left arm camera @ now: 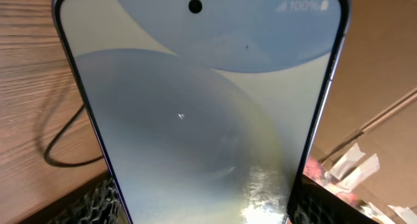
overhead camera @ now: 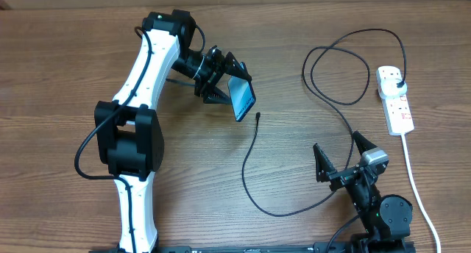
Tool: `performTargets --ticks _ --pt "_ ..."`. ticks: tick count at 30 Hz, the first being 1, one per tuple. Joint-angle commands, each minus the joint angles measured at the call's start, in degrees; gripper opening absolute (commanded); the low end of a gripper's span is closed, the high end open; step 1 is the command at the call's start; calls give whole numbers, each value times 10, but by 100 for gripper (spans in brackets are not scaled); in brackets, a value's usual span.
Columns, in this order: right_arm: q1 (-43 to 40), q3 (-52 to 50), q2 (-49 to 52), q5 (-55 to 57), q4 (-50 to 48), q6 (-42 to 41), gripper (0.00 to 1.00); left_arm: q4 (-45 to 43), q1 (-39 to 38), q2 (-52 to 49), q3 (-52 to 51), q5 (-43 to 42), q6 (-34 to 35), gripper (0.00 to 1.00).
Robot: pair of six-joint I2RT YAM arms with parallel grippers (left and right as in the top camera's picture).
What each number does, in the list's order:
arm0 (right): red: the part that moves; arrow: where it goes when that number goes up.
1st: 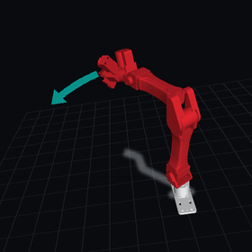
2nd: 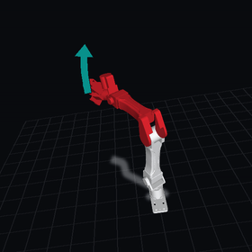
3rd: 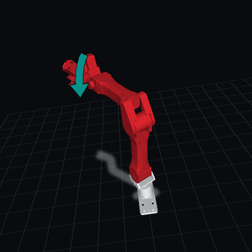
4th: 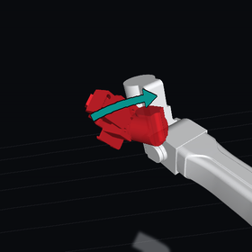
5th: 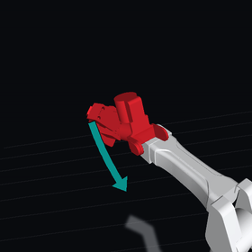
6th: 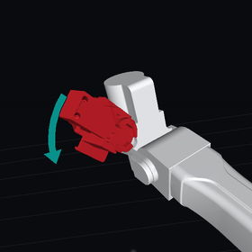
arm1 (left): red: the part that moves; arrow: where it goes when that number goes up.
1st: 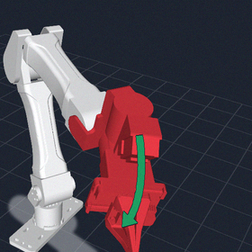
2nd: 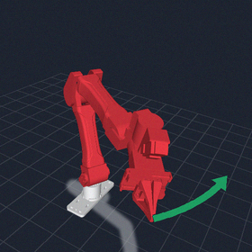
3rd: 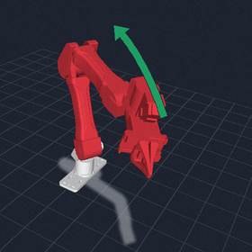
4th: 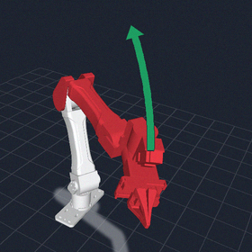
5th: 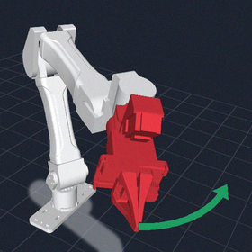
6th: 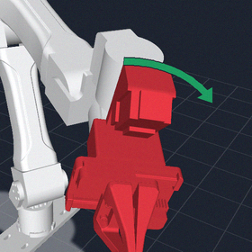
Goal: Plug charger to phone and switch on socket
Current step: 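Hold the phone upright above the cable connector with the left gripper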
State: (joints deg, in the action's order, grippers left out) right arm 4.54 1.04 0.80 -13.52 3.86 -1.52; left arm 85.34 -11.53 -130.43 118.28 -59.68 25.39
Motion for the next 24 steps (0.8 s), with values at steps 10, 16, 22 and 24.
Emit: performTargets --ticks 10,16,22,24 --pt "-1 -6 -5 0 -3 -4 100 1 3 3 19 -47 6 18" --pt "-1 -6 -5 0 -3 -4 100 2 2 3 19 -47 6 18" --pt "-1 -6 -5 0 -3 -4 100 1 3 3 19 -47 6 19" --pt "-1 -6 -5 0 -3 -4 100 1 2 3 19 -47 6 19"
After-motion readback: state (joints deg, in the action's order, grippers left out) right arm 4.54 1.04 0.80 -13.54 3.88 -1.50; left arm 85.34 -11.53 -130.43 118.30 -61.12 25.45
